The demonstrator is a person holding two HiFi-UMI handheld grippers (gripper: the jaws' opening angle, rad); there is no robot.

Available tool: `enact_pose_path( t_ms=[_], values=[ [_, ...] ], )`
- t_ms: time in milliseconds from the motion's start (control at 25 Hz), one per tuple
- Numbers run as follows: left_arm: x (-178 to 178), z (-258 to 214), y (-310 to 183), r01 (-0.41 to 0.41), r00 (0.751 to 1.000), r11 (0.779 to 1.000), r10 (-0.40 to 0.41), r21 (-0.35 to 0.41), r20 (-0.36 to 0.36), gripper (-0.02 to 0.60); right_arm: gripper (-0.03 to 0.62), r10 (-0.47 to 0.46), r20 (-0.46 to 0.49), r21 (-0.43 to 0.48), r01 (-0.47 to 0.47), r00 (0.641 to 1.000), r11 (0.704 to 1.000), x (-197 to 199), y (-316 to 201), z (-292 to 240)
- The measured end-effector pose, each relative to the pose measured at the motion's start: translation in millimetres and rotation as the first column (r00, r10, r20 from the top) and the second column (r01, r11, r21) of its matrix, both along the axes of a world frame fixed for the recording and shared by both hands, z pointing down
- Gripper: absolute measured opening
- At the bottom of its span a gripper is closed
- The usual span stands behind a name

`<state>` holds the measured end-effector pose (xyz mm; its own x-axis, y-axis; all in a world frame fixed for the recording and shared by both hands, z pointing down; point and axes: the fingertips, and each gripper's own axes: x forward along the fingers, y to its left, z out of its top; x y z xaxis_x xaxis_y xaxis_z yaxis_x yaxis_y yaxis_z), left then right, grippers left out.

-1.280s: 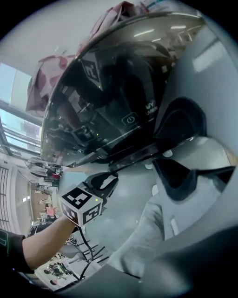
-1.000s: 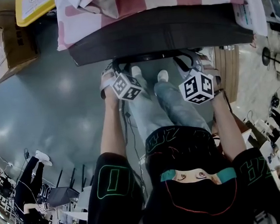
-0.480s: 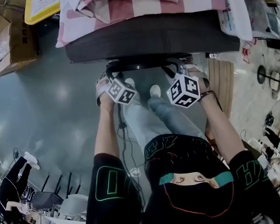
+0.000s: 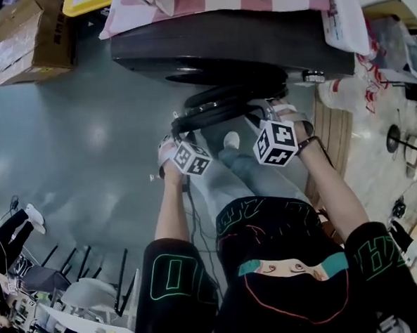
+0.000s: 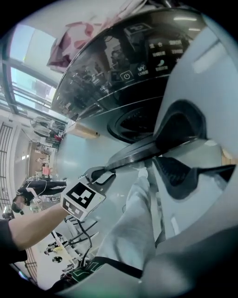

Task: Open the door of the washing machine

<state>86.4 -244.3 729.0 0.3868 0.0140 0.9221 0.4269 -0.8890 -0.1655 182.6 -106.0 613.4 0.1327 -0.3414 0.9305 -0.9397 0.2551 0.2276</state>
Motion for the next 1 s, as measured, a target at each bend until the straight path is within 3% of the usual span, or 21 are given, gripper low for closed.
enact_pose_path(
  t_ms=[240,400,600,1000],
  values=[
    [-35,2,26,0.063,0.998,0.998,-0.063,-0.01,-0.026,0.135,0.118,-0.09,-0.008,-0.061,0.089,0.996,0.994,-20,14,4],
    [-51,5,47,0.093,0.996,0.995,-0.093,-0.035,0.0,0.132,0.121,-0.152,0.014,-0.121,0.152,0.988,0.981,-28,27,4],
    [-71,11,67,0.098,0.995,0.995,-0.098,-0.012,0.023,0.124,0.124,-0.219,0.016,-0.198,0.218,0.976,0.956,-40,39,5],
    [-113,19,135,0.25,0.967,0.967,-0.252,-0.058,-0.039,0.126,0.127,-0.351,-0.029,-0.212,0.337,0.936,0.917,-64,74,8]
  ],
)
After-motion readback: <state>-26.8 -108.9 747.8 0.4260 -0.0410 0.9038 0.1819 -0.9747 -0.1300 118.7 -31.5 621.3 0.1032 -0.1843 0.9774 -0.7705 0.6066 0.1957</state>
